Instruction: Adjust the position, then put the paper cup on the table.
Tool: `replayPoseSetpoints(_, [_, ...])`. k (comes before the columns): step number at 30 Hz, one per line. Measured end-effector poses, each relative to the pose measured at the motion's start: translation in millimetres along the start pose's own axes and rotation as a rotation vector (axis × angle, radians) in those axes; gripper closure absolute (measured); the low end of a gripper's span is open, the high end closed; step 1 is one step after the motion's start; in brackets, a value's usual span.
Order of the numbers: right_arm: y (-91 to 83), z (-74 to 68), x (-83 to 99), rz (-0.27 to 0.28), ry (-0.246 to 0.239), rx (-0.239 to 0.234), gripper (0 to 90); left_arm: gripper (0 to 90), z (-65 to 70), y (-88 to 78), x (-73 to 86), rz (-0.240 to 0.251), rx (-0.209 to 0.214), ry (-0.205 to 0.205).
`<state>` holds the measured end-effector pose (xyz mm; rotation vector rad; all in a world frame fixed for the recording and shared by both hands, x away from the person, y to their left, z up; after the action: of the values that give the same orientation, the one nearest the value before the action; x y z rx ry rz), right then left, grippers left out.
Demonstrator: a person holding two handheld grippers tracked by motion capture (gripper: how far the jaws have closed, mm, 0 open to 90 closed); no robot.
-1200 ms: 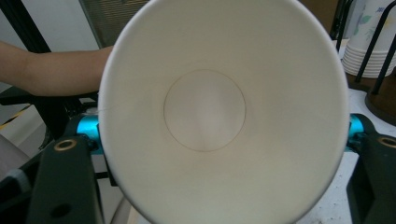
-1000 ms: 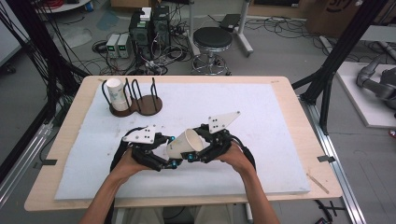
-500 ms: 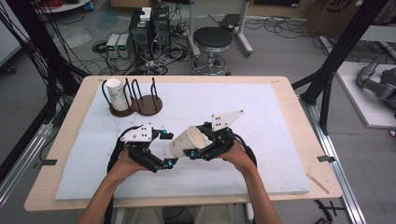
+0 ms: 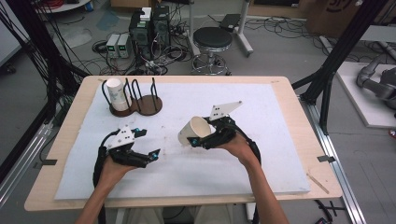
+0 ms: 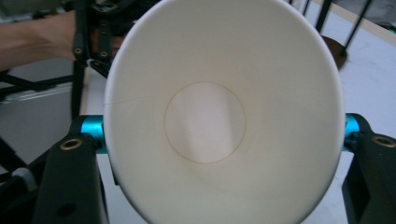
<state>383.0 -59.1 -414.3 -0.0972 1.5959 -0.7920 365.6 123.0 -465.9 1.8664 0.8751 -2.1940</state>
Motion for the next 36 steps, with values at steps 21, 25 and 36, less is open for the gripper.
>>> replayPoseSetpoints(21, [13.6, 43.9, -1.3, -0.305, -0.029, 0.238, 29.8, 10.7, -36.7, -26.0, 36.0, 0.045, -0.206, -0.086])
replayPoseSetpoints(25, [13.8, 46.6, -1.3, -0.311, -0.019, 0.241, 29.9, 10.7, -36.6, -25.4, 36.7, 0.044, -0.206, -0.091])
replayPoseSetpoints(36, [14.6, 52.6, 2.9, -0.330, 0.001, 0.249, 29.9, 10.7, -36.9, -26.5, 36.7, 0.048, -0.206, -0.089])
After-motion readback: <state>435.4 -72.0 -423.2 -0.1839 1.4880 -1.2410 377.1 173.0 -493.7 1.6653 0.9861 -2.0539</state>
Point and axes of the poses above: each handheld gripper's, and its own axes: y roughly forward along the jaws, x roughly out of its underside, z roughly to its right, the point moved 10 cm from there along y, roughly forward along the jaws, and after that the axes turned 11 degrees about x, right-handed, at the moved point
